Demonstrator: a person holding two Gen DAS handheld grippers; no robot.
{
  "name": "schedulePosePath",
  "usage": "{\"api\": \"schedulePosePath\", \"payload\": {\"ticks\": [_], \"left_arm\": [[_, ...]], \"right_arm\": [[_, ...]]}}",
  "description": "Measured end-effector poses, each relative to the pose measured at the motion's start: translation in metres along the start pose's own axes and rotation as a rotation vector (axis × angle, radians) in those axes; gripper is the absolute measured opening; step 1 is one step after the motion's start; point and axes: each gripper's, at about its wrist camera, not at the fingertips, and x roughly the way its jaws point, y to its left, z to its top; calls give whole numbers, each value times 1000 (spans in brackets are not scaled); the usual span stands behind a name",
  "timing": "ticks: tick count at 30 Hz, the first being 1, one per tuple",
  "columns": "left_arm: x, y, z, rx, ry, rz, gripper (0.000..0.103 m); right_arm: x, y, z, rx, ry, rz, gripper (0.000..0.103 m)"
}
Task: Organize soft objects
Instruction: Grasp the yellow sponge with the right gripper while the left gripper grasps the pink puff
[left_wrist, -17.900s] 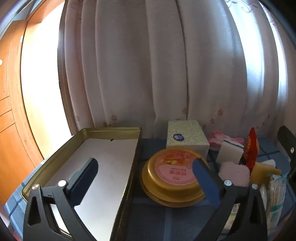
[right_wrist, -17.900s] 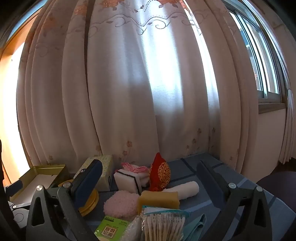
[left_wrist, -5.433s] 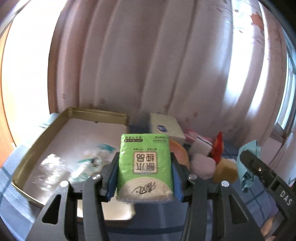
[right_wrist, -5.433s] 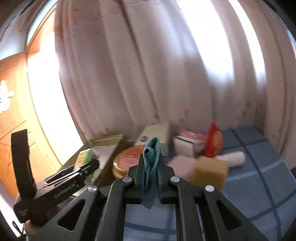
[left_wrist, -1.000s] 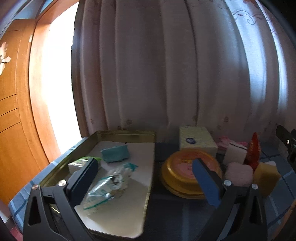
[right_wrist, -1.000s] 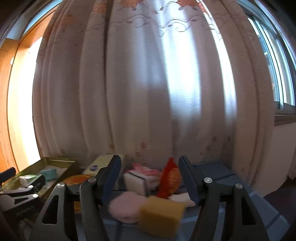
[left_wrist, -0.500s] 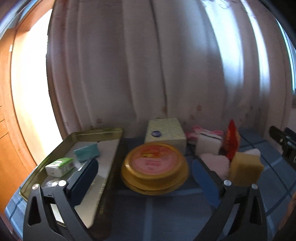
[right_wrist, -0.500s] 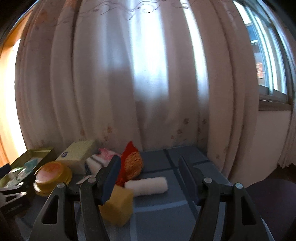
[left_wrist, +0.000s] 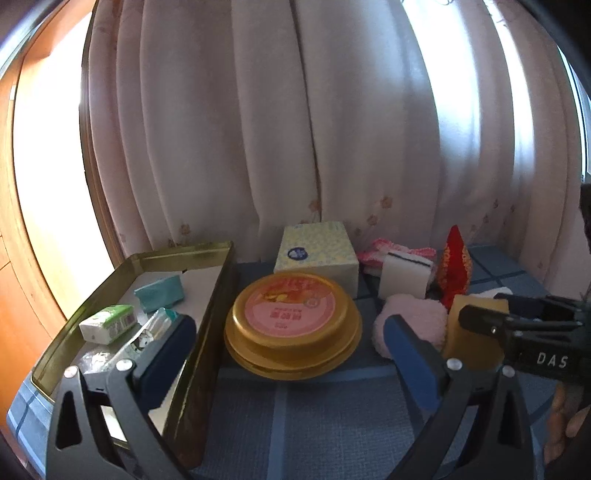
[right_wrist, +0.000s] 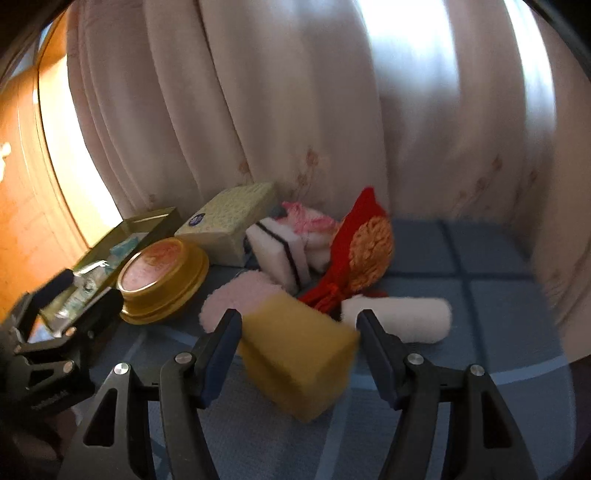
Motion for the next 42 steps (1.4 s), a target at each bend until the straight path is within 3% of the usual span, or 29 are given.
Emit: {"api": "schedulePosePath", "payload": {"ticks": [4,5,8,13,16,19,21,25,28,37,38,41,42], "left_arm": [[2,-5,-1,27,9,9,103],[3,-7,-1,33,10,9,103],[4,-11,-1,52,17,6,103],[2,-20,1,61,-14,-43,103],[4,-38,5,109,-28,-68,103],[12,-65,10,182,-7,-137,102],[21,-83,12,227,17,-158,97],[47,-116,15,334,71,-99,92],[66,-131,14,374,139,-95,78],[100,-125,12,263,353,-169,72],[100,-122,11,247,358,-174,69],[98,-121,11,235,359,-192,39],[98,-121,11,234,357,-200,37]], "right_arm": [[5,10,-4,-54,54,13,64],[8,14,-7,-75,82,4,51],[1,17,-9,-91,51,4,45],[-41,2,-13,-28,-165,36,43],[-66,-16,-19,79,-313,-80,43],[-83,-28,-26,158,-399,-158,43],[-91,-28,-29,171,-443,-201,44],[-92,-30,-30,192,-452,-216,44],[-93,-36,-30,231,-452,-207,44],[-89,-47,-28,274,-449,-191,44],[-88,-48,-27,277,-449,-192,44],[-91,-46,-28,284,-451,-194,44],[-92,-47,-28,286,-452,-196,44]]}}
